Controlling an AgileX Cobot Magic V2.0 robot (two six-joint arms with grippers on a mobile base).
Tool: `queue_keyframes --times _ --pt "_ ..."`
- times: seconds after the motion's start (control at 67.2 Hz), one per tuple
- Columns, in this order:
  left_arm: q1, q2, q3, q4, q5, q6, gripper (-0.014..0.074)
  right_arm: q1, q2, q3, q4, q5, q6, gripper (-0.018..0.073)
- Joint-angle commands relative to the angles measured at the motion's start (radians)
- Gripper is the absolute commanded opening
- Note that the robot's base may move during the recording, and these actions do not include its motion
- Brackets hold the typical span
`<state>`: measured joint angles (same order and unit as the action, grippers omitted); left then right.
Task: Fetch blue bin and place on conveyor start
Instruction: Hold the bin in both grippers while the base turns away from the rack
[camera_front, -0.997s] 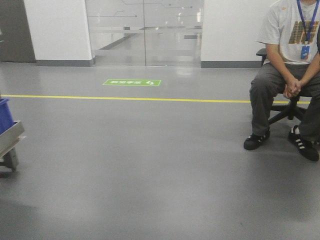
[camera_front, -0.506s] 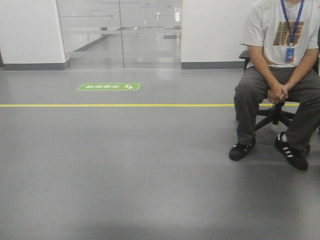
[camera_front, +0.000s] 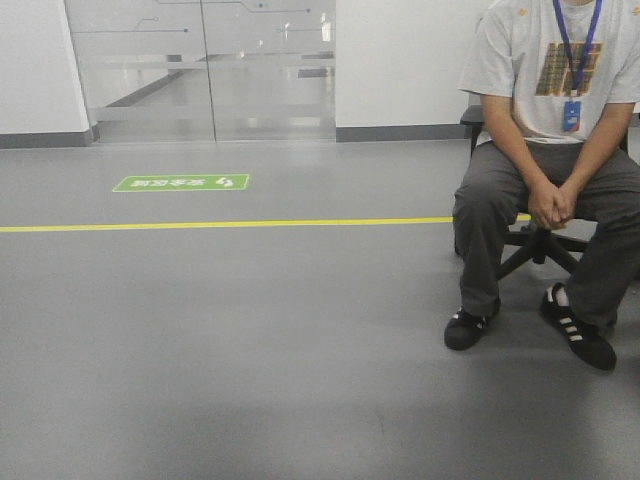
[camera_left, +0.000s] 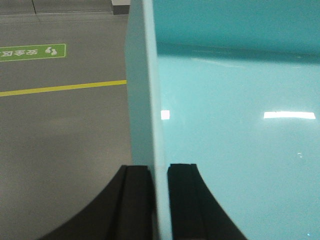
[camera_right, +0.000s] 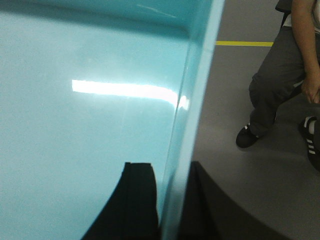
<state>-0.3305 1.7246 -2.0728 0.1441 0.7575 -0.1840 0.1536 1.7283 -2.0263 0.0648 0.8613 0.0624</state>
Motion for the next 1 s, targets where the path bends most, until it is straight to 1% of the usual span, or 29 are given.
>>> queue_keyframes --times 0.0,0.982 --pt "-0.013 -0.016 -0.012 -0.066 -0.091 -0.001 -0.0111 0.010 -0.005 -0.006 0.039 -0.032 -0.024 -0.0151" --pt "-0.013 -0.016 -0.012 -0.062 -0.093 -0.001 -0.0111 0.010 -0.005 -0.006 0.039 -0.032 -0.024 -0.0151"
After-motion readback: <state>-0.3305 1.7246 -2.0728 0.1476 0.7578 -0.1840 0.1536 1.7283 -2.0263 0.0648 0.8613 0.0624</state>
